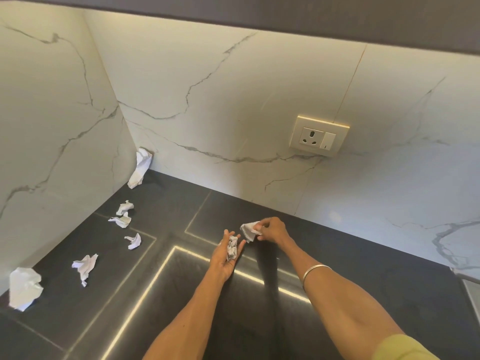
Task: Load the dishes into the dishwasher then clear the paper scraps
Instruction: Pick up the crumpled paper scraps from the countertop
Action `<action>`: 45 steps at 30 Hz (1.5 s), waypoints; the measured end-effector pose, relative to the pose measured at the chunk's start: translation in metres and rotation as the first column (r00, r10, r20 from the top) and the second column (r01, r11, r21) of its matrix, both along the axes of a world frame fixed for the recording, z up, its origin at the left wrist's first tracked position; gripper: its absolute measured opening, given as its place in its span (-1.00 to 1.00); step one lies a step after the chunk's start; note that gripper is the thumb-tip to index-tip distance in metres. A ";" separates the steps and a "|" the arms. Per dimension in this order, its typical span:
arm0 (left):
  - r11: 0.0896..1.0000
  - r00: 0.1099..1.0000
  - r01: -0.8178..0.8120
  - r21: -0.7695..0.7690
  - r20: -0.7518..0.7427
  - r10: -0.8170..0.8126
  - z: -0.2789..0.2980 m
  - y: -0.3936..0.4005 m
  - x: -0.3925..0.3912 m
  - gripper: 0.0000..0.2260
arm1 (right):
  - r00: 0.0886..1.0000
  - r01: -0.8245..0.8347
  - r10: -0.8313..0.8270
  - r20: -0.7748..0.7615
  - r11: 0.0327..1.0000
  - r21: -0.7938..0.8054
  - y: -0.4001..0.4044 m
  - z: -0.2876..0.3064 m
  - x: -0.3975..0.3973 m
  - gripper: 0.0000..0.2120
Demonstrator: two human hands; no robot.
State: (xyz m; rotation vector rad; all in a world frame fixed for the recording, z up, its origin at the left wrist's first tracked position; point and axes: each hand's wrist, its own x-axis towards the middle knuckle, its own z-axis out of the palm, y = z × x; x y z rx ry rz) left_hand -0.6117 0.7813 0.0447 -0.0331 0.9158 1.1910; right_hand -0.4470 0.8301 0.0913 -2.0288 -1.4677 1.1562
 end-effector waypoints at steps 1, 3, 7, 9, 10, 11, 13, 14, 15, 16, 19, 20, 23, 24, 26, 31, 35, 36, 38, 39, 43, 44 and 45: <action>1.000 1.000 -0.014 -0.011 -0.007 0.014 0.000 -0.004 -0.001 -0.62 | 0.999 -0.015 0.016 -0.028 1.000 0.023 -0.004 0.006 -0.002 -0.78; 0.999 0.999 -0.037 -0.026 -0.012 0.037 0.001 -0.013 -0.004 -0.60 | 0.996 -0.065 0.067 -0.059 0.997 0.042 -0.011 0.014 -0.007 -0.63; 0.999 0.999 -0.040 -0.030 0.014 0.040 0.004 -0.035 -0.015 -0.56 | 0.950 -0.310 0.310 -0.025 0.951 -0.010 -0.024 0.028 -0.025 -0.59; 0.999 0.999 -0.016 -0.029 0.034 0.017 0.005 -0.048 -0.022 -0.53 | 0.902 -0.426 0.429 0.040 0.902 -0.070 -0.033 0.032 -0.042 -0.54; 0.999 0.999 -0.016 -0.032 0.051 0.018 0.006 -0.054 -0.026 -0.52 | 0.880 -0.462 0.469 0.074 0.882 -0.090 -0.038 0.031 -0.051 -0.51; 0.999 0.998 -0.023 -0.044 0.060 0.026 0.007 -0.061 -0.029 -0.52 | 0.860 -0.491 0.499 0.102 0.866 -0.098 -0.045 0.029 -0.061 -0.49; 0.995 0.995 -0.056 -0.083 0.077 0.062 0.008 -0.074 -0.036 -0.55 | 0.839 -0.527 0.533 0.115 0.846 -0.079 -0.062 0.021 -0.081 -0.49; 0.992 0.991 -0.077 -0.095 0.101 0.087 0.008 -0.081 -0.041 -0.56 | 0.836 -0.534 0.536 0.114 0.844 -0.051 -0.071 0.017 -0.090 -0.51; 0.989 0.985 -0.099 -0.106 0.134 0.113 0.009 -0.088 -0.046 -0.56 | 0.836 -0.537 0.536 0.123 0.843 -0.026 -0.080 0.013 -0.099 -0.54; 0.987 0.976 -0.120 -0.111 0.170 0.137 0.010 -0.094 -0.051 -0.57 | 0.833 -0.543 0.539 0.128 0.840 0.000 -0.087 0.009 -0.106 -0.57; 0.984 0.970 -0.120 -0.134 0.196 0.145 0.014 -0.112 -0.066 -0.68 | 0.785 -0.598 0.587 0.197 0.801 -0.003 -0.102 0.009 -0.123 -0.61; 0.984 0.971 -0.113 -0.141 0.194 0.140 0.014 -0.118 -0.072 -0.73 | 0.753 -0.629 0.616 0.232 0.777 -0.019 -0.104 0.009 -0.129 -0.60; 0.980 0.983 -0.081 -0.183 0.150 0.109 0.014 -0.133 -0.084 -0.80 | 0.679 -0.694 0.671 0.297 0.719 -0.039 -0.112 0.008 -0.142 -0.58; 0.978 0.982 -0.091 -0.187 0.149 0.119 0.014 -0.139 -0.088 -0.80 | 0.656 -0.715 0.689 0.308 0.698 -0.038 -0.116 0.007 -0.149 -0.60; 0.973 0.977 -0.122 -0.197 0.151 0.153 0.013 -0.152 -0.096 -0.80 | 0.616 -0.748 0.715 0.330 0.662 -0.038 -0.126 0.004 -0.163 -0.64; 0.967 0.974 -0.173 -0.189 0.113 0.196 0.005 -0.173 -0.119 -0.77 | 0.488 -0.827 0.771 0.409 0.559 -0.066 -0.148 0.007 -0.194 -0.69; 0.956 0.982 -0.189 -0.225 -0.023 0.189 0.012 -0.183 -0.145 -0.79 | 0.478 -0.846 0.803 0.357 0.530 -0.059 -0.159 0.005 -0.221 -0.72; 0.952 0.977 -0.211 -0.221 -0.067 0.201 0.015 -0.185 -0.154 -0.79 | 0.506 -0.841 0.804 0.313 0.541 -0.029 -0.162 0.004 -0.229 -0.74; 0.940 0.961 -0.262 -0.218 -0.149 0.233 0.020 -0.190 -0.172 -0.76 | 0.531 -0.841 0.812 0.242 0.541 0.029 -0.169 0.004 -0.244 -0.78; 0.932 0.950 -0.289 -0.218 -0.185 0.252 0.020 -0.192 -0.182 -0.75 | 0.534 -0.843 0.816 0.219 0.535 0.062 -0.173 0.005 -0.252 -0.79; 0.879 0.893 -0.430 -0.207 -0.242 0.380 0.019 -0.202 -0.223 -0.73 | 0.601 -0.783 0.798 -0.035 0.597 0.175 -0.181 0.009 -0.284 -0.72; 0.866 0.882 -0.455 -0.205 -0.235 0.408 0.017 -0.204 -0.234 -0.71 | 0.618 -0.762 0.781 -0.091 0.624 0.174 -0.182 0.009 -0.292 -0.74; 0.860 0.876 -0.471 -0.197 -0.223 0.428 0.018 -0.207 -0.242 -0.70 | 0.630 -0.744 0.767 -0.122 0.641 0.187 -0.181 0.009 -0.299 -0.77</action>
